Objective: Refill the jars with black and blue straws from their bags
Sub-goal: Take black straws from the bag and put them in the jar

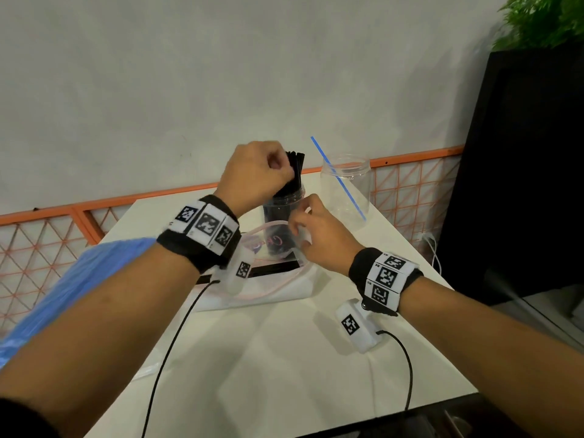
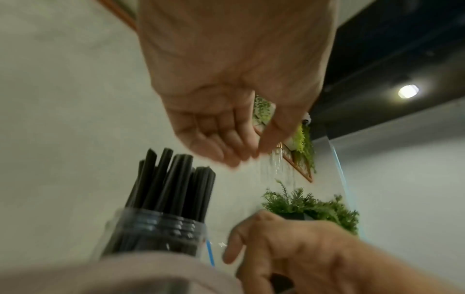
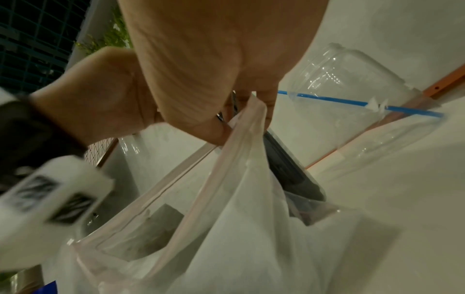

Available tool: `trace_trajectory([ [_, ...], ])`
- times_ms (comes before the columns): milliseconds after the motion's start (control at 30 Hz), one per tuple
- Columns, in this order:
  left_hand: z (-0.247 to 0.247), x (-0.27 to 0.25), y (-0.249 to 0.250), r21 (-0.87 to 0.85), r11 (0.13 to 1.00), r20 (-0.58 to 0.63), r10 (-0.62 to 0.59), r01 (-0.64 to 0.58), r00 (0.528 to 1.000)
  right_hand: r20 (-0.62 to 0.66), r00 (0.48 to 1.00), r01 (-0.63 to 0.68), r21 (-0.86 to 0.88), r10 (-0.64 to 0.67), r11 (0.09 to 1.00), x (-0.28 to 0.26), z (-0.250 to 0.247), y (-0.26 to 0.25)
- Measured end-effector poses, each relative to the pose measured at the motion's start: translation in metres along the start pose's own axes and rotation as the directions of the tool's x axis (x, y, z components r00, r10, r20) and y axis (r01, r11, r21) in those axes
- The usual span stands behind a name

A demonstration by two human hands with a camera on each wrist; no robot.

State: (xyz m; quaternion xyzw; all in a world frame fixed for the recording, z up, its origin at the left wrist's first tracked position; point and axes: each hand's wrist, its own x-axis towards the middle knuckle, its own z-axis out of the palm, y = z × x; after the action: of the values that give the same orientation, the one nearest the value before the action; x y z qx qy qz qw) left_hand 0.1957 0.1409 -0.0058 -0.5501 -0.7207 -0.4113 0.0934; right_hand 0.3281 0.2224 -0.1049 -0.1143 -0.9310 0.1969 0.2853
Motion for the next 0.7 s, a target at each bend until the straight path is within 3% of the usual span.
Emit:
trace_trajectory([
  [33,-0.002,-0.010,0.001,-0.028,0.998,0.182,-0.049,0.054,0.982,0.012,1.000,-0.003,-0.010,0.003,1.000,-0.002,-0.001,0.000],
  [100,-0.001,-0.032,-0.002,0.028,0.992,0.541,-0.119,0.124,0.833,0.050,0.997,-0.054,-0.071,0.057,0.996,-0.005,-0.001,0.000],
  [133,0.002,-0.041,-0.006,0.117,0.991,0.638,-0.125,0.065,0.760,0.092,0.990,-0.096,-0.112,0.107,0.989,-0.006,-0.001,0.000],
  [233,0.018,-0.064,-0.020,0.367,0.914,0.722,-0.165,-0.170,0.672,0.246,0.940,-0.178,-0.237,0.236,0.955,-0.009,0.003,-0.002],
  [267,0.023,-0.068,-0.026,0.381,0.911,0.733,-0.191,-0.160,0.653,0.267,0.929,-0.183,-0.271,0.256,0.945,-0.010,0.004,-0.002],
  [333,0.028,-0.075,-0.035,0.352,0.936,0.740,-0.279,0.001,0.612,0.282,0.917,-0.196,-0.296,0.281,0.935,-0.011,0.006,-0.004],
  [400,0.031,-0.083,-0.041,0.337,0.940,0.746,-0.305,0.059,0.592,0.304,0.909,-0.199,-0.282,0.285,0.939,-0.010,0.006,-0.006],
  [467,0.036,-0.090,-0.044,0.372,0.927,0.752,-0.275,-0.042,0.599,0.314,0.905,-0.206,-0.267,0.287,0.942,-0.009,0.005,-0.009],
  [567,0.044,-0.101,-0.048,0.455,0.856,0.728,-0.198,-0.246,0.656,0.319,0.897,-0.236,-0.241,0.307,0.941,-0.009,0.005,-0.011],
  [700,0.053,-0.108,-0.053,0.478,0.837,0.726,-0.206,-0.267,0.656,0.336,0.892,-0.237,-0.222,0.303,0.946,-0.012,0.006,-0.010],
])
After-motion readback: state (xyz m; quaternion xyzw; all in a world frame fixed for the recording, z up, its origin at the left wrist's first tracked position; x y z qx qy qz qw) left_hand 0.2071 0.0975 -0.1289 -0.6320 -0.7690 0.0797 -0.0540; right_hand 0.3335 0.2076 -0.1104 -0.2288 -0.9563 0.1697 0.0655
